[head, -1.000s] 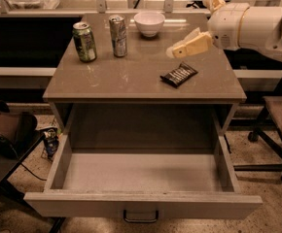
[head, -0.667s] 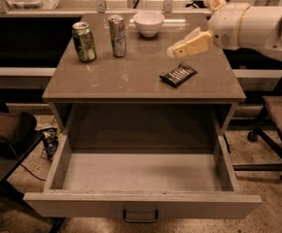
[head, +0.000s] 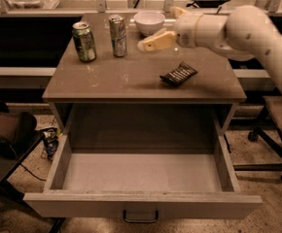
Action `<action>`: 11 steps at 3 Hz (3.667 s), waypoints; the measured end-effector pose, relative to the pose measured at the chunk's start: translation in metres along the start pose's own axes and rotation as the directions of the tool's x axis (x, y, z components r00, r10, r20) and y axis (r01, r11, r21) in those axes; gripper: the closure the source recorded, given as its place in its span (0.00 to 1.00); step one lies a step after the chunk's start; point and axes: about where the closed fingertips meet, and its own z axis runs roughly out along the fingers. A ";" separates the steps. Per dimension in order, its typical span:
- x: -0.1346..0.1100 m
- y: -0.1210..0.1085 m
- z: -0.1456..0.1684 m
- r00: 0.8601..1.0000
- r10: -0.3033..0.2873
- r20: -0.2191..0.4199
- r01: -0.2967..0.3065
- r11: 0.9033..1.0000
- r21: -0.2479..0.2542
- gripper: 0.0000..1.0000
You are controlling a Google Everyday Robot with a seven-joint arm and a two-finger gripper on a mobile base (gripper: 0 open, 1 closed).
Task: Place redbull can into top drawer
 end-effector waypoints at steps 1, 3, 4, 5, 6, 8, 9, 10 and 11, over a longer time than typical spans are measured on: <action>0.003 0.001 0.043 0.999 0.024 0.035 -0.022 0.999 -0.048 0.00; 0.005 0.013 0.085 0.998 0.045 0.051 -0.039 0.993 -0.110 0.00; 0.006 0.014 0.110 0.996 0.069 0.050 -0.063 0.991 -0.117 0.00; 0.005 0.015 0.147 0.994 0.095 0.048 -0.087 0.986 -0.142 0.00; 0.004 0.021 0.167 0.994 0.103 0.049 -0.093 0.981 -0.170 0.00; 0.008 0.027 0.185 0.992 0.120 0.041 -0.110 0.973 -0.203 0.41; 0.008 0.030 0.189 0.992 0.121 0.040 -0.110 0.972 -0.209 0.64; 0.008 0.032 0.191 0.992 0.122 0.040 -0.111 0.971 -0.213 0.88; 0.005 0.034 0.193 0.992 0.116 0.042 -0.104 0.970 -0.218 1.00</action>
Offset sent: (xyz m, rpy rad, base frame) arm 0.0458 0.0834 -0.0258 0.0548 0.0313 0.1396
